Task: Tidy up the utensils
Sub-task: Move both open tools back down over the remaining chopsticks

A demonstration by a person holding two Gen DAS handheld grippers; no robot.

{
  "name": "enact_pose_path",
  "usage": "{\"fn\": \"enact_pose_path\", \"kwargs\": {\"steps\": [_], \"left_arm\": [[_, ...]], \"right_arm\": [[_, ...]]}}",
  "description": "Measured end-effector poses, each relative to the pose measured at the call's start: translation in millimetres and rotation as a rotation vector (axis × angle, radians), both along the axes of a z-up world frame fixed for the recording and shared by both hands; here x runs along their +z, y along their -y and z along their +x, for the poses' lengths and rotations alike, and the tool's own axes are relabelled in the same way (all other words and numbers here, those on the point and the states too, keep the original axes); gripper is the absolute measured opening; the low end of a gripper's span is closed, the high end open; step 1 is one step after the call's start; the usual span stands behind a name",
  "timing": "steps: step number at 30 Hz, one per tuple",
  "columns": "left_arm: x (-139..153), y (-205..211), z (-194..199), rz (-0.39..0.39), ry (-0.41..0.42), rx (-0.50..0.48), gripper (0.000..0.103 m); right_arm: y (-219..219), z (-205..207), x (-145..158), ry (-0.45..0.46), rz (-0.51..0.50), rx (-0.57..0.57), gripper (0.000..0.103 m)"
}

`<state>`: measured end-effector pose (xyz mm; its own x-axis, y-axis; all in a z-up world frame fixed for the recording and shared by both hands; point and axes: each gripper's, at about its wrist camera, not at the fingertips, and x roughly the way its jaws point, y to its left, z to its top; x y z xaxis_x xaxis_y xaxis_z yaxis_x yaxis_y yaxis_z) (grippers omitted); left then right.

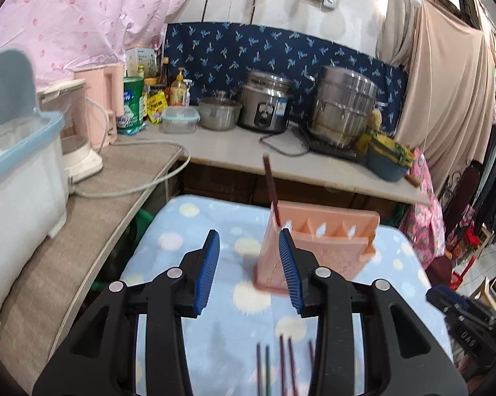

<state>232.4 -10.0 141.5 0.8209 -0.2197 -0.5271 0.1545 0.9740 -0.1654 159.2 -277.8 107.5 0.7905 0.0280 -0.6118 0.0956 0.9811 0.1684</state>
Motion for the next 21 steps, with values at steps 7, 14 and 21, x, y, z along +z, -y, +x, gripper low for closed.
{"fn": "enact_pose_path", "kwargs": {"steps": [7,14,21], "left_arm": [[-42,-12,-56,0.041,-0.079,-0.007,0.036],[-84,-18,-102,0.074,-0.153,-0.013,0.036],[-116,-14,-132,0.11,-0.202,-0.04,0.036]], "right_arm": [[-11,-62,-24,-0.042,-0.011,-0.002,0.028],[-28,-111,-62,-0.115,-0.03,0.007,0.028],[-45,-138,-99,-0.188,-0.042,0.028,0.028]]}}
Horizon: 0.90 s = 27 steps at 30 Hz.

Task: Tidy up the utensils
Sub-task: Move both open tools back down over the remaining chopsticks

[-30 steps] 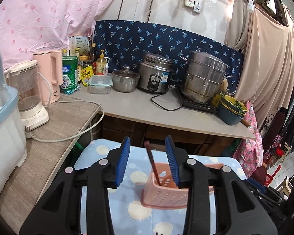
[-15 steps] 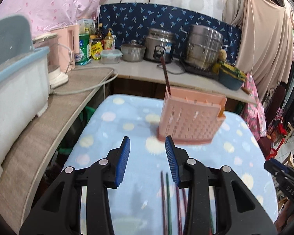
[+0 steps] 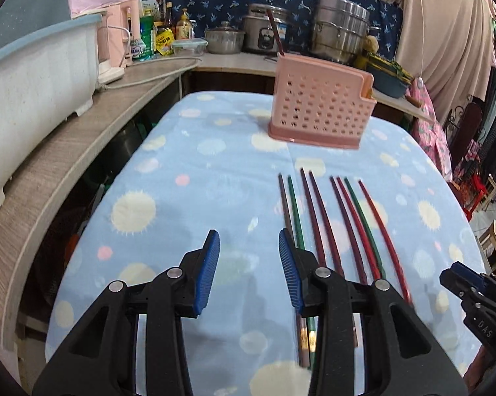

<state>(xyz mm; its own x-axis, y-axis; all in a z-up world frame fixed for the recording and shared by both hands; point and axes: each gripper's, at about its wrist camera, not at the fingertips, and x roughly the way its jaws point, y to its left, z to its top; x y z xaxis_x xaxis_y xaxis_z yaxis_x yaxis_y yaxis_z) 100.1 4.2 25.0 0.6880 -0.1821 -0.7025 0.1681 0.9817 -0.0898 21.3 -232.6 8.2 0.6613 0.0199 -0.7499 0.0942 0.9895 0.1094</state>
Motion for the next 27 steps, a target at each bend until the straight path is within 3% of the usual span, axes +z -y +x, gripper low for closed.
{"fn": "enact_pose_path", "kwargs": {"steps": [7,19,27], "left_arm": [[-20,4,-18,0.021,-0.033,-0.018,0.036],[-30,6,-27,0.026,-0.058,-0.042,0.036],[-32,7,-32,0.019,-0.069,-0.048,0.036]], "right_arm": [[-13,-9,-19,-0.029,-0.005,0.015,0.028],[-23,-6,-31,-0.041,-0.006,0.025,0.027],[-20,-7,-38,-0.063,0.0,0.02,0.014]]}}
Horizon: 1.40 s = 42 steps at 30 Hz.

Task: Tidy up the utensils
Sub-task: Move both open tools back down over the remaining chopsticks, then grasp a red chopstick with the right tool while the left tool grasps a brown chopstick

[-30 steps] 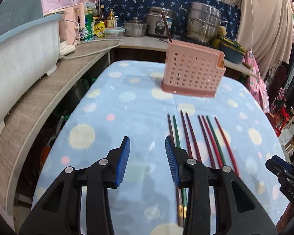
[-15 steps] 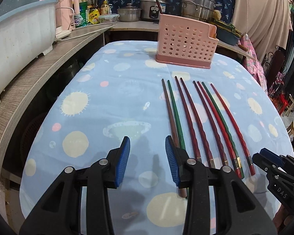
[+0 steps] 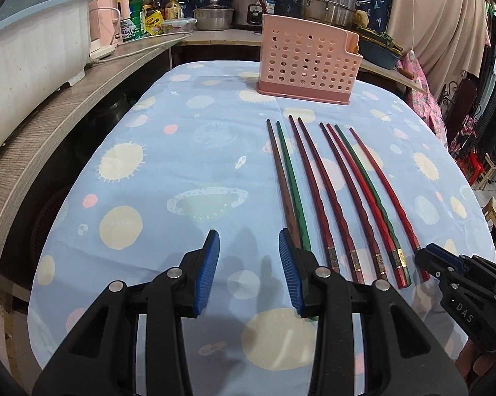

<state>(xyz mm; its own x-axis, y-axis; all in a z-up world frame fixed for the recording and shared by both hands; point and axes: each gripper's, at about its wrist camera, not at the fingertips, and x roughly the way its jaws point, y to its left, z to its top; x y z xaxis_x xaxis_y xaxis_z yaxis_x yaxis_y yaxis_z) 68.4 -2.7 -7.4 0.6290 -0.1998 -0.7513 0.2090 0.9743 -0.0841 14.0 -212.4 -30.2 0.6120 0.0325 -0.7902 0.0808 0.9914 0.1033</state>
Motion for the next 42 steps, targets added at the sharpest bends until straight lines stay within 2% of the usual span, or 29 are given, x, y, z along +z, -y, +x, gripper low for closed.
{"fn": "enact_pose_path", "kwargs": {"steps": [4,13,27,42], "left_arm": [[0,0,-3,-0.005,-0.002,-0.004,0.036],[-6,8,-9,-0.021,-0.021,-0.034,0.037],[-19,19,-12,-0.003,-0.049,-0.057,0.037],[-26,15,-10,0.016,-0.059,-0.039,0.039]], "right_arm": [[-2,-1,-1,0.002,-0.007,0.004,0.007],[4,-6,-1,0.004,0.0,-0.012,0.007],[5,-6,-2,0.007,0.011,-0.015,0.007],[6,-6,-2,0.008,0.015,-0.016,0.007]]}}
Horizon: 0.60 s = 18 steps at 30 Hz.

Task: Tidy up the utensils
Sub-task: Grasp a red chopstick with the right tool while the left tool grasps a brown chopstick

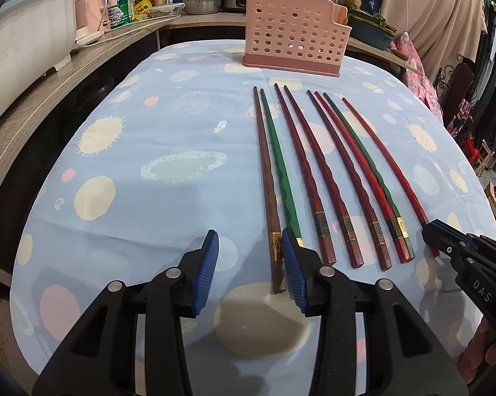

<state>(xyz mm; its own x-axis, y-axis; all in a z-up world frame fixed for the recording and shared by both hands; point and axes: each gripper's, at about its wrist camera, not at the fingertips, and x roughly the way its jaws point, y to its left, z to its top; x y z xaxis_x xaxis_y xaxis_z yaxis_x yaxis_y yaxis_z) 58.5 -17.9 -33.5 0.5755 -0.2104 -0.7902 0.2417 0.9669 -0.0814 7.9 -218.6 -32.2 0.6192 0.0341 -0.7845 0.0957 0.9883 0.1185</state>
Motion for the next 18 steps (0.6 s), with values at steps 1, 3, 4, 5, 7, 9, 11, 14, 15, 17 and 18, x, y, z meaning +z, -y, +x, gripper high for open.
{"fn": "enact_pose_path", "kwargs": {"steps": [1,3,4,5,7,9,11,14,15,17,18], "left_arm": [[-0.9,0.5,0.1,0.002,-0.003,-0.002,0.038],[-1.7,2.7,-1.6,0.018,0.006,-0.001,0.037],[-1.6,3.4,-2.0,0.019,0.008,-0.003,0.037],[-1.6,3.5,-2.3,0.019,0.009,-0.003,0.036],[-1.5,2.8,-1.6,0.014,0.008,-0.006,0.036],[-1.4,0.9,-1.2,0.009,0.006,-0.001,0.034],[-1.4,-0.2,-0.9,0.009,0.005,0.0,0.028],[-1.4,-2.1,0.3,0.001,-0.001,0.002,0.015],[-1.5,-3.4,1.0,-0.004,-0.005,0.003,0.01],[-1.7,-5.6,1.6,-0.014,-0.01,0.005,0.008],[-1.7,-6.3,2.1,-0.018,-0.012,0.004,0.008]], "right_arm": [[-0.1,0.1,0.1,0.0,-0.001,0.0,0.007],[-0.5,0.6,0.3,-0.001,-0.002,0.001,0.007],[-0.1,0.1,-0.1,0.0,-0.001,0.0,0.007],[0.0,0.0,-0.1,0.0,0.0,0.0,0.007],[-0.2,0.0,-0.2,0.0,-0.001,0.001,0.007],[-0.2,0.0,-0.2,-0.001,-0.001,0.0,0.007],[-0.1,0.0,-0.1,0.0,0.0,0.001,0.007],[-0.4,0.0,-0.1,-0.001,-0.003,0.001,0.007],[-0.7,0.2,0.0,-0.001,-0.005,0.001,0.007],[-0.2,-0.1,0.1,-0.001,-0.005,0.002,0.007],[0.0,-0.2,0.2,-0.001,-0.005,0.003,0.007]]}}
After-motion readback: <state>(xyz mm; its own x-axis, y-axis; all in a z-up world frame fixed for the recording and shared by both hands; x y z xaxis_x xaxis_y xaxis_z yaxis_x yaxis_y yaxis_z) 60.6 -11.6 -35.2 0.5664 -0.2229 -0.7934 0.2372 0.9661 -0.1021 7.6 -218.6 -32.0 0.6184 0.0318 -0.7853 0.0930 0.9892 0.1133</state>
